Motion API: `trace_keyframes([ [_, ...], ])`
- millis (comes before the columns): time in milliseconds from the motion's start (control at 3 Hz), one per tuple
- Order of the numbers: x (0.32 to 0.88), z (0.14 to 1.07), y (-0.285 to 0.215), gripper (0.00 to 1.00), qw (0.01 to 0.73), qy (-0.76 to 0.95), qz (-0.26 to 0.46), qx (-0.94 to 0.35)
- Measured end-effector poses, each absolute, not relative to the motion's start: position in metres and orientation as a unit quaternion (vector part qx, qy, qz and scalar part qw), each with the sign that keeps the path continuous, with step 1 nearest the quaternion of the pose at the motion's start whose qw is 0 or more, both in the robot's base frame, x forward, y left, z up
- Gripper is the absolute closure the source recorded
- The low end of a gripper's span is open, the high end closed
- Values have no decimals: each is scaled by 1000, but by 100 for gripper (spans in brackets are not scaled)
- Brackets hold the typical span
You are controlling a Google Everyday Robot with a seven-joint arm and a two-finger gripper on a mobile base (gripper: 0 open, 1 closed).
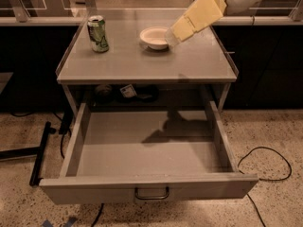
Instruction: Place green can into top drawer
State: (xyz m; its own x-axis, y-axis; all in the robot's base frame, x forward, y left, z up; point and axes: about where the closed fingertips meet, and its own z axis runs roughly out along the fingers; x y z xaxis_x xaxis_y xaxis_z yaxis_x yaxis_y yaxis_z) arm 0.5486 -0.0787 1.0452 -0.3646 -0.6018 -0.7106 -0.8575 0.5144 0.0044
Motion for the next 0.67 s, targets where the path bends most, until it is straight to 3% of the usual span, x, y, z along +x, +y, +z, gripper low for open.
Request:
trace_keyframes([
  [667, 614, 1033, -56, 0, 373, 807, 196, -415],
])
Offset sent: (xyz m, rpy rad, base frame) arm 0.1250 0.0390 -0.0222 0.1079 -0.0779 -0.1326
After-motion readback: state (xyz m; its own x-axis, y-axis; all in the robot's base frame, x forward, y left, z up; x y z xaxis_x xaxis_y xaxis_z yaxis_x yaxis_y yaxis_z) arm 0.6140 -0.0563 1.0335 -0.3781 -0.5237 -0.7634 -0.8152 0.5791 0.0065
